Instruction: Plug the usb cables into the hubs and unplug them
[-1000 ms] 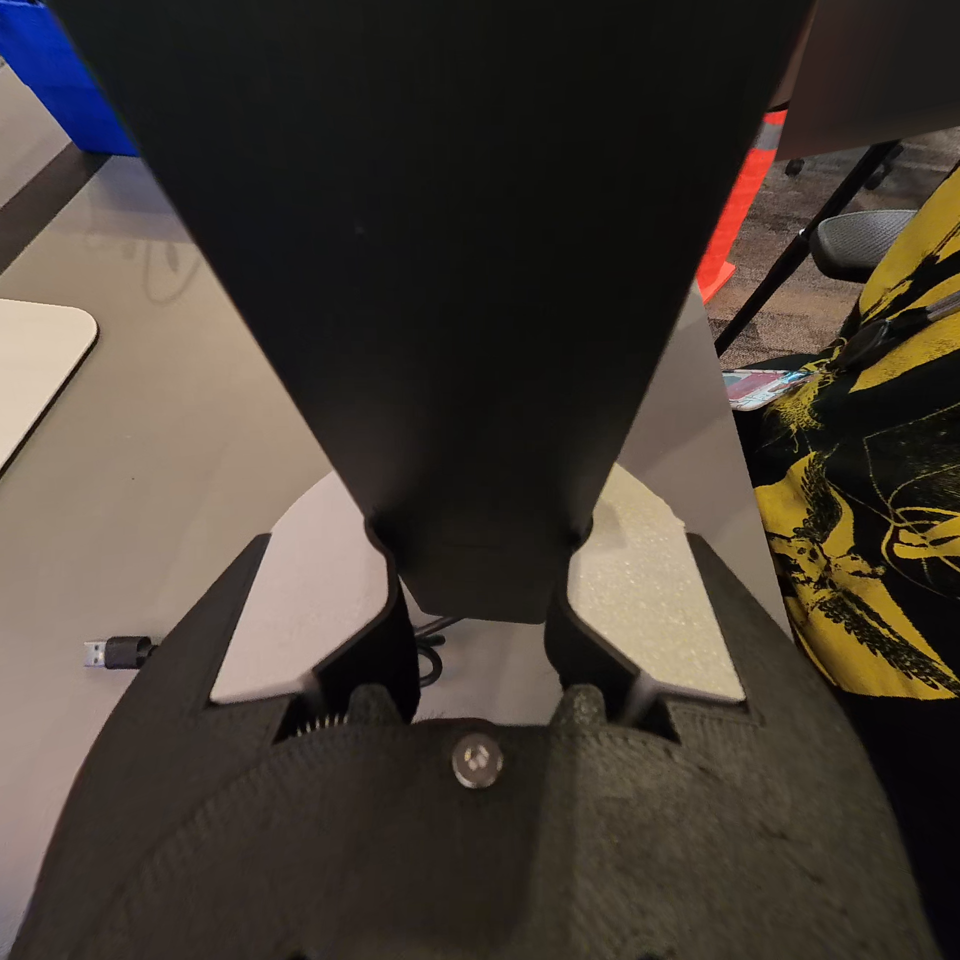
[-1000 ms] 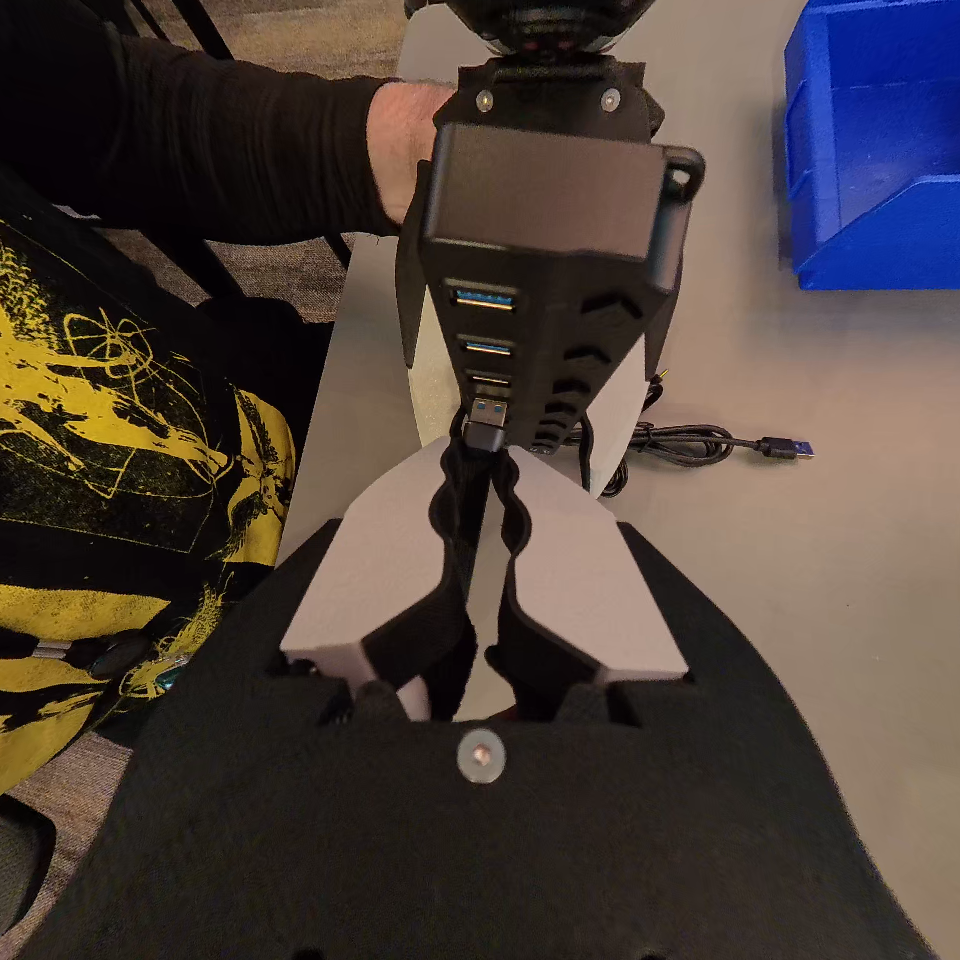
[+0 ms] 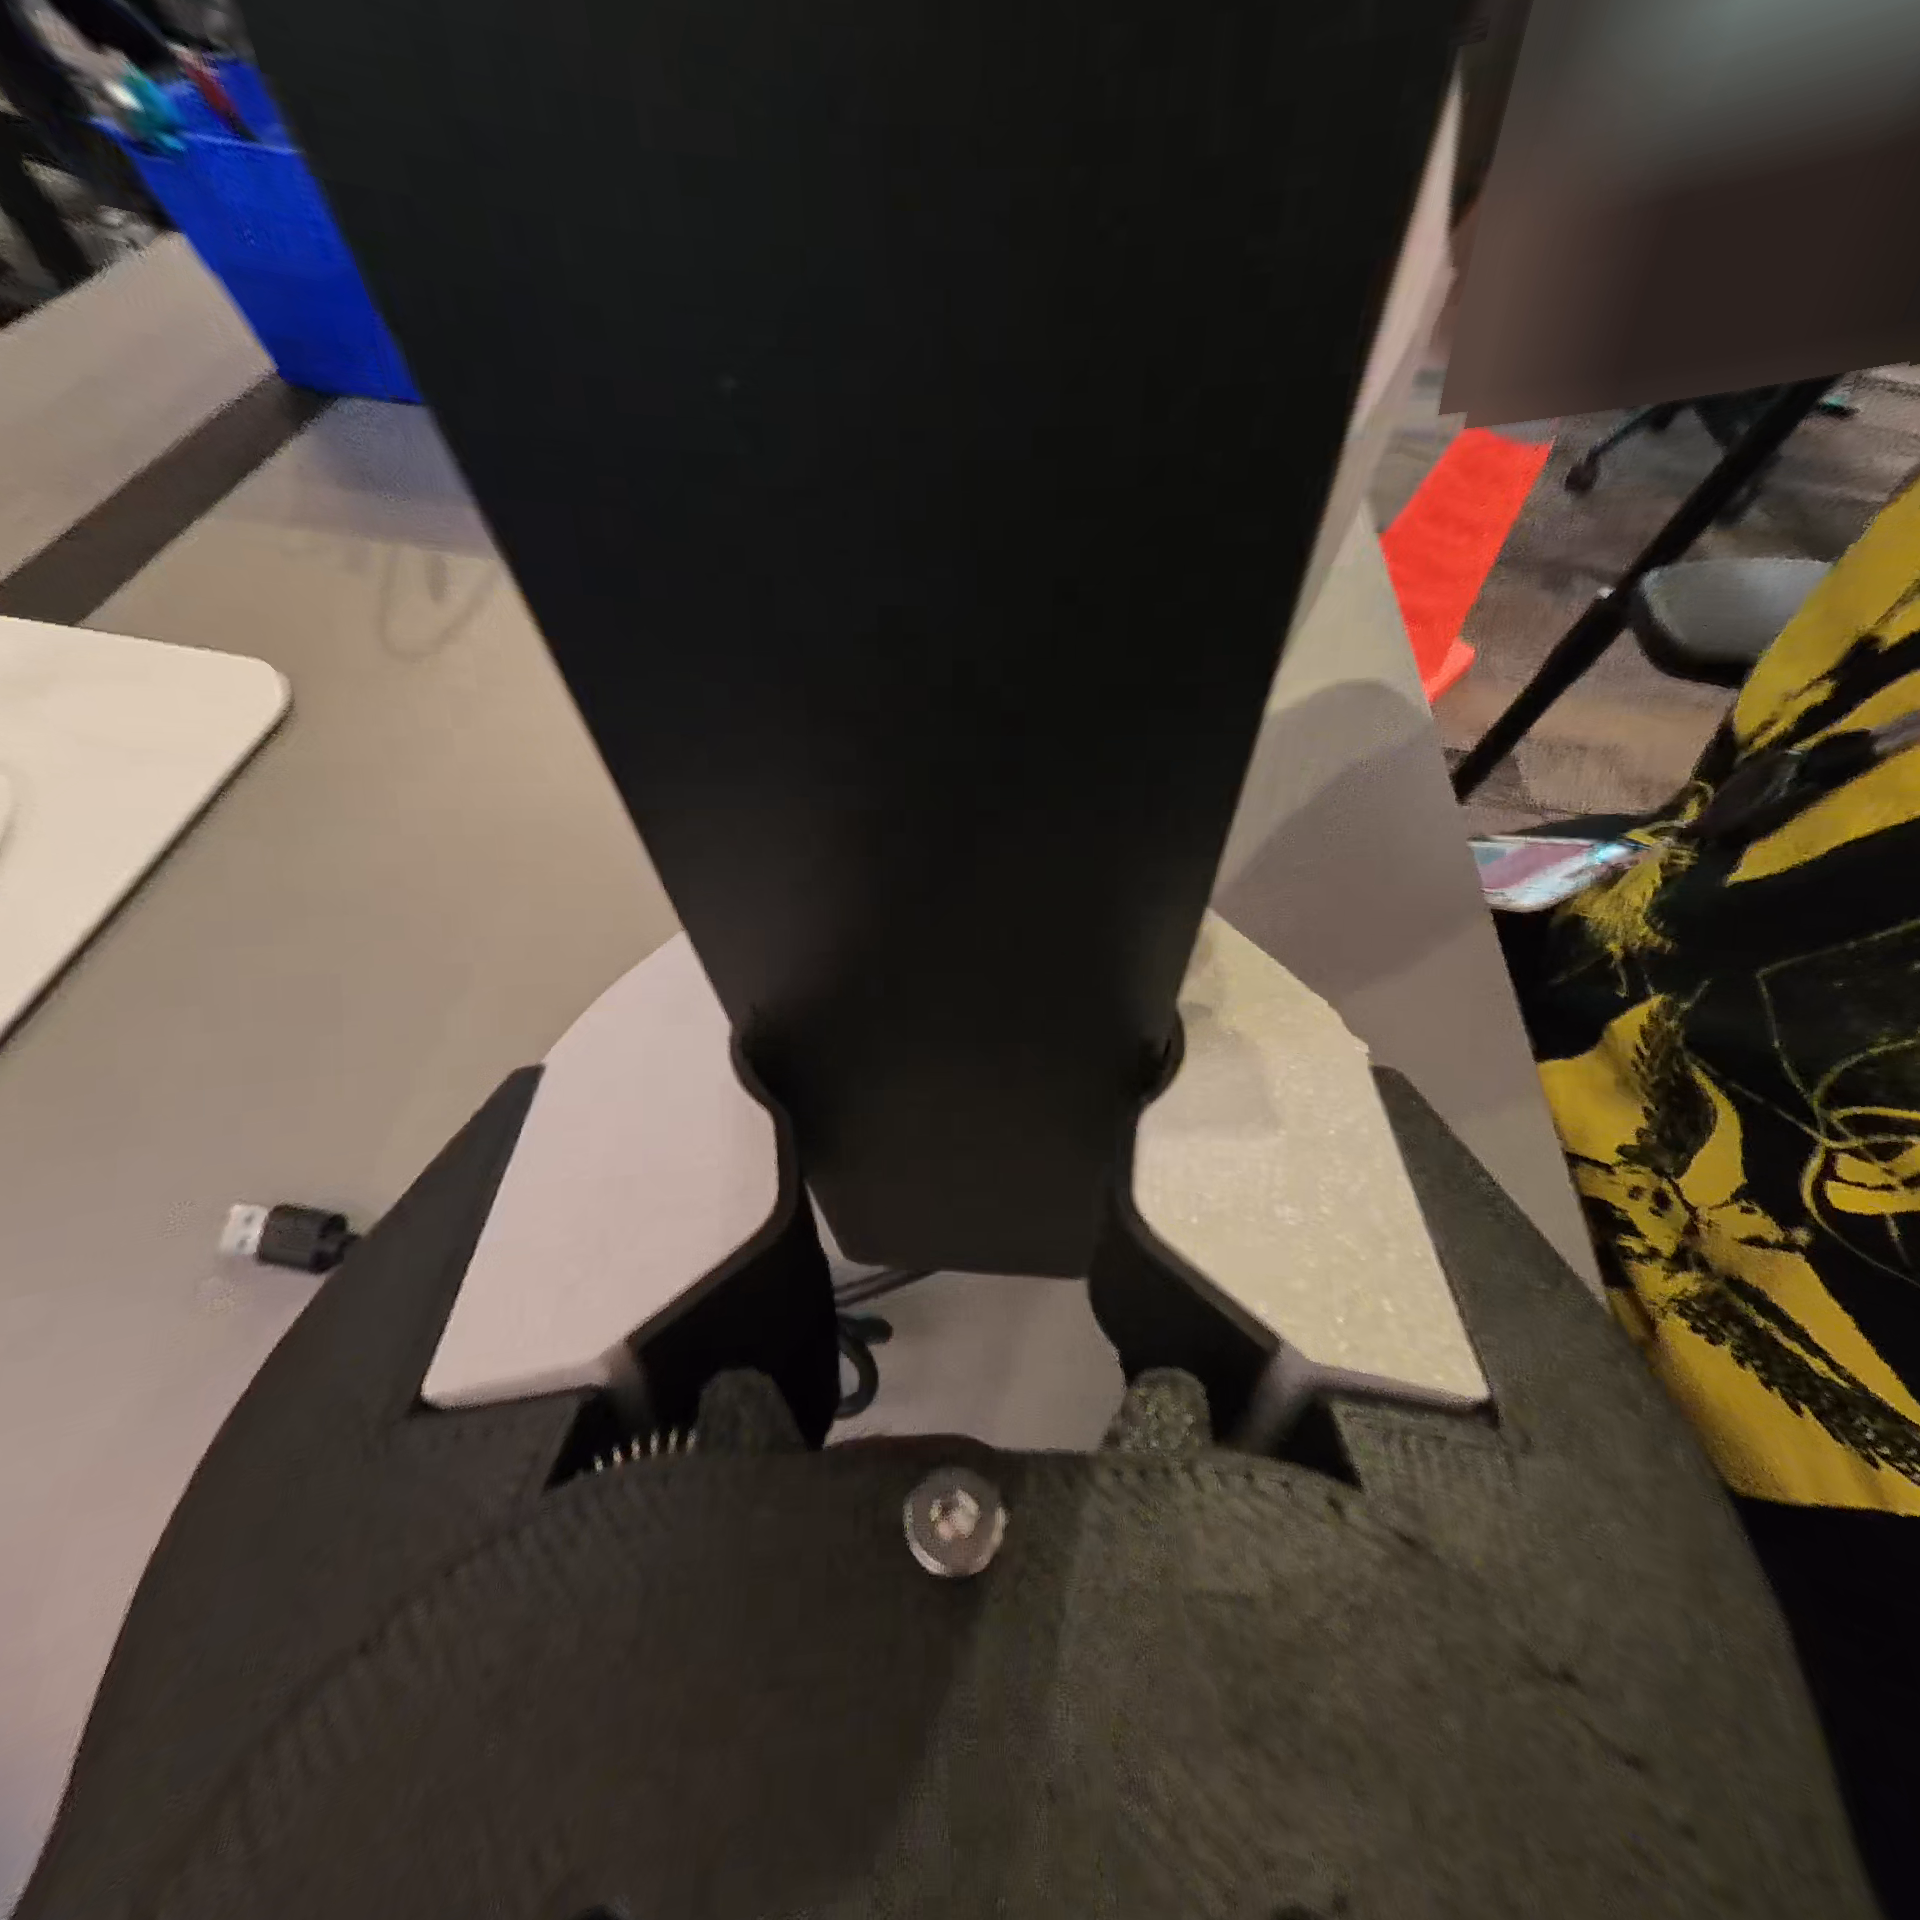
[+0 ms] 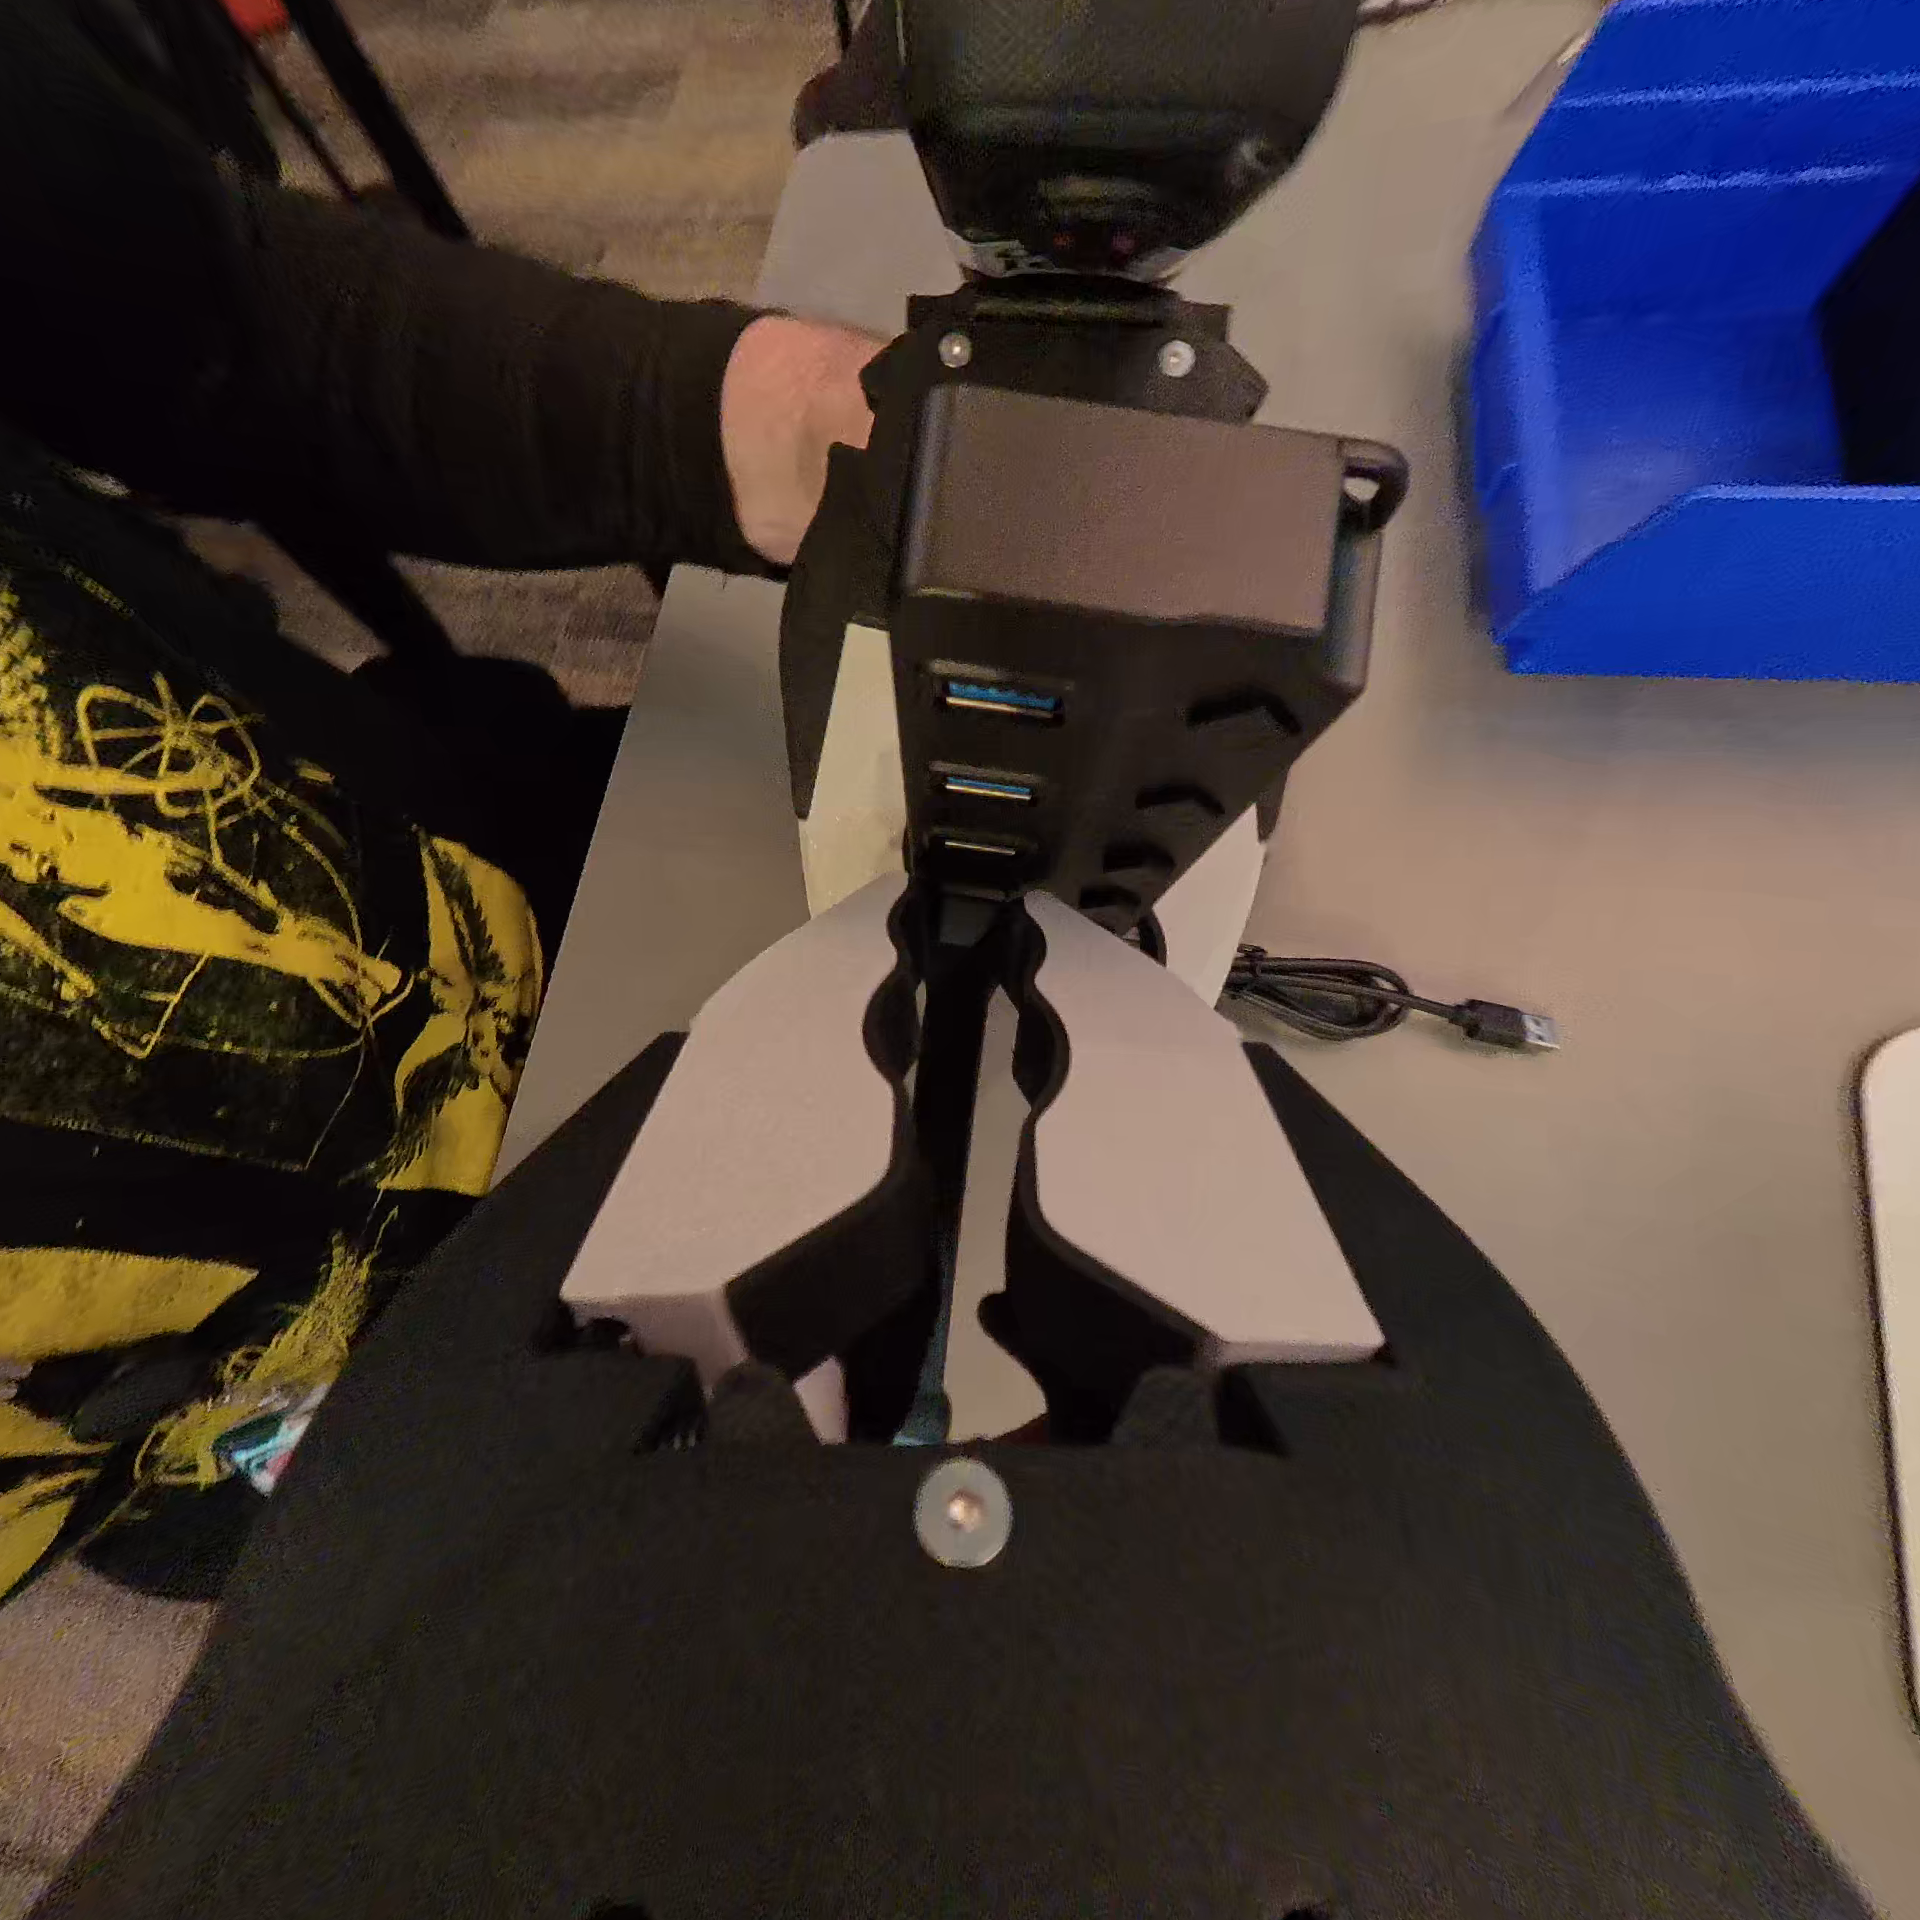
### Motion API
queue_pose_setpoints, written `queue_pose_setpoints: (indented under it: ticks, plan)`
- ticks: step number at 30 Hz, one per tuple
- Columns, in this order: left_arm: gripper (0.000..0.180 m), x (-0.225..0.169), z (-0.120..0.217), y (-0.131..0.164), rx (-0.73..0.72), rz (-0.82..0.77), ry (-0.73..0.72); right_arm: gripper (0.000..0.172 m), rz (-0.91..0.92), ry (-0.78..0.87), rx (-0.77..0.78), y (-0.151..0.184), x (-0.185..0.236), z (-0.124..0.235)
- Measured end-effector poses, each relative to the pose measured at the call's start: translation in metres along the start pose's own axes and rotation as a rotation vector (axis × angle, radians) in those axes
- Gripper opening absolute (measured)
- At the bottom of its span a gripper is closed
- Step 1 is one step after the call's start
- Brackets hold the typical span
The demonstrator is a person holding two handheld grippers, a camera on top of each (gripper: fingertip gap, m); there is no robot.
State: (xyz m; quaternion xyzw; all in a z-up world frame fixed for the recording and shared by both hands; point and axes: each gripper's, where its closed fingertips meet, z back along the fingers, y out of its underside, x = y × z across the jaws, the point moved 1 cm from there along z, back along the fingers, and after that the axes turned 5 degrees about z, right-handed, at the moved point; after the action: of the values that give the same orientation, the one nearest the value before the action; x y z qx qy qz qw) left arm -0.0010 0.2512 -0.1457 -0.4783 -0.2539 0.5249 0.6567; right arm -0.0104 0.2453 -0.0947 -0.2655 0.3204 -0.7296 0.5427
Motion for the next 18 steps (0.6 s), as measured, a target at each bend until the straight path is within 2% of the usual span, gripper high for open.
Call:
queue_pose_setpoints:
  ticks: [5,7,8,12,16,18]
  plan:
    - [0.065,0.006,0.005,0.002,-0.021,0.021,-0.033,0.025,-0.029,0.045,0.076,0.016,-0.004,0.006]
    - [0.065,0.006,0.005,0.0,-0.021,0.013,-0.032,0.021,-0.027,0.058,0.126,0.026,-0.005,-0.002]
    - [0.065,0.005,0.005,-0.001,-0.024,0.013,-0.031,0.011,-0.023,0.056,0.112,0.025,-0.004,-0.004]
    - [0.065,0.003,0.007,-0.005,-0.035,0.009,-0.032,0.01,-0.012,0.062,0.078,0.02,-0.002,-0.005]
    - [0.065,-0.006,-0.005,-0.007,-0.01,-0.018,-0.006,0.009,0.026,0.04,0.156,0.022,0.004,-0.015]
    - [0.065,-0.003,-0.002,-0.008,-0.041,0.0,-0.011,0.008,0.007,0.041,0.13,0.02,0.002,-0.016]
